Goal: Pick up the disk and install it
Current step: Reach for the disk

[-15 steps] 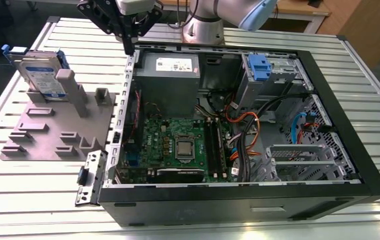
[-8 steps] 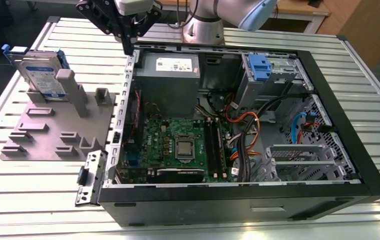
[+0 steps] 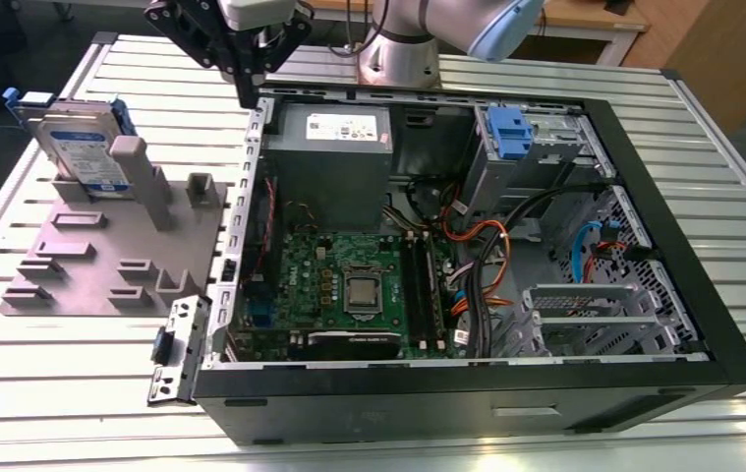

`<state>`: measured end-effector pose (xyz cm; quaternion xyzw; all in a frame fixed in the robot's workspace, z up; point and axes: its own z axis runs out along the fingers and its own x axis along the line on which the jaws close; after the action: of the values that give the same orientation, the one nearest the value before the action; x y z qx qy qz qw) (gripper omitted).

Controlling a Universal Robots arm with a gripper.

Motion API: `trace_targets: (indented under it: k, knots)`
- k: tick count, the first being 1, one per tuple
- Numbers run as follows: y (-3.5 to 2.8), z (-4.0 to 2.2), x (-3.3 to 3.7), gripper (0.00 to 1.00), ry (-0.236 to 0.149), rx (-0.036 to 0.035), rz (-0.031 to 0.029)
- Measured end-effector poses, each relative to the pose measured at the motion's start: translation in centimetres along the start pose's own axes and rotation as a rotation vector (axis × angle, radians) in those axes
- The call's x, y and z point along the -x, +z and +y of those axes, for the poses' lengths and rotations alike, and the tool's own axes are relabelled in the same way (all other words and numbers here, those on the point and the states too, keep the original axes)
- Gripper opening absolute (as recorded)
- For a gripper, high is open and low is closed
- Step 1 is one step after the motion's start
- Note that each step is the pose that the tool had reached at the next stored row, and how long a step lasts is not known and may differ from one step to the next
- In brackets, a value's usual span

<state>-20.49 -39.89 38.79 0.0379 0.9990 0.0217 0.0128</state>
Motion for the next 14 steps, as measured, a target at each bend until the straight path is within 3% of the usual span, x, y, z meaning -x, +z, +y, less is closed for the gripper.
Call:
trace_targets:
  k: [14]
  knots:
    - [0.01,-0.04,-0.67,0.11,0.0,0.0,0.0]
